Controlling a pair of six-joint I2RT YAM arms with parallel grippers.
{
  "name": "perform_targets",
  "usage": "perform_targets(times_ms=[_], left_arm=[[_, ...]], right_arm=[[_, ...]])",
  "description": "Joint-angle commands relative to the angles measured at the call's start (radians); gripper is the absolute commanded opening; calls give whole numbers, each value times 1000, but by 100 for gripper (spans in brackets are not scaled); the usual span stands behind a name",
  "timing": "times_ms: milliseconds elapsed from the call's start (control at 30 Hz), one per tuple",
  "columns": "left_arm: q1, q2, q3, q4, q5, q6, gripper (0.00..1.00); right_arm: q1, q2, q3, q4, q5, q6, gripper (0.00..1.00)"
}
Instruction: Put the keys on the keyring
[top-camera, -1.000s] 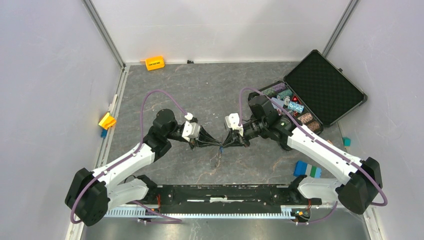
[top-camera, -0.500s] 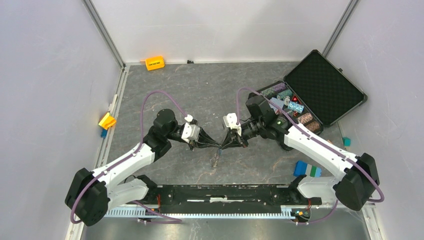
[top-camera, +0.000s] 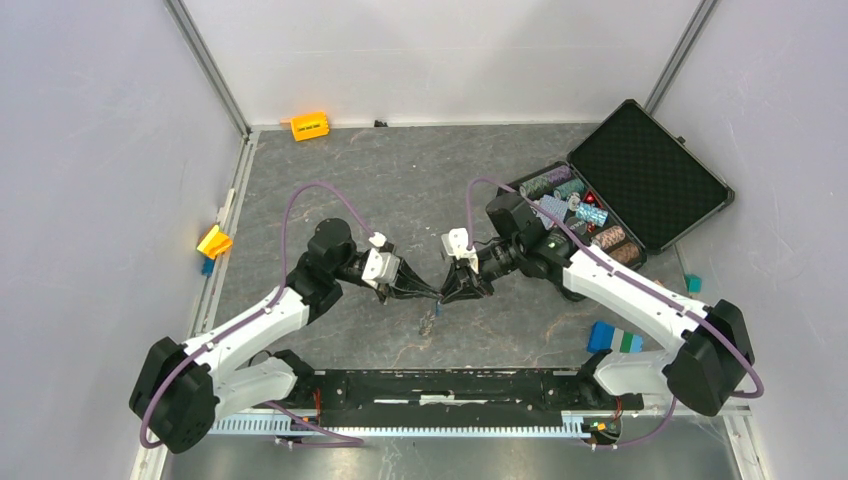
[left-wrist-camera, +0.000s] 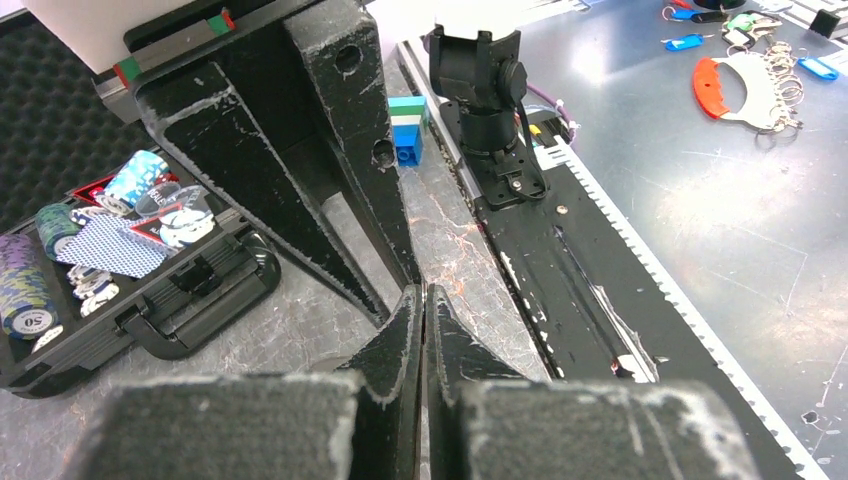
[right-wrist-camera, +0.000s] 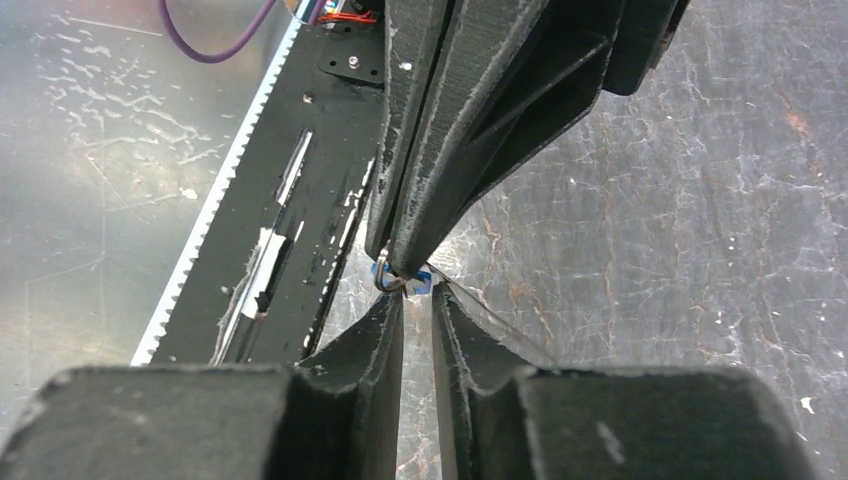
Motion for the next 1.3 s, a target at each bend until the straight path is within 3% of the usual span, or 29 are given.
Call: perform_targets(times_ms=[0,200,400,667,1267], left_arm=[[-7,-33,-14,32,33,39,2],[-2,-29,-17,60,30,-7,2],[5,0,-60,345,-12,-241,2],[7,43,-76,510,-87,-397,2],[7,51,-93,505,-123,-383,2]], right_arm=[[4,-38,22,20,43,-19,25],[-4,-139,-5,21,80,-48,28],[-5,-192,-28,10,42,-87,32],[-5,-187,-47,82,86,-24,34],[-14,-178,-57,159,96,72,25]])
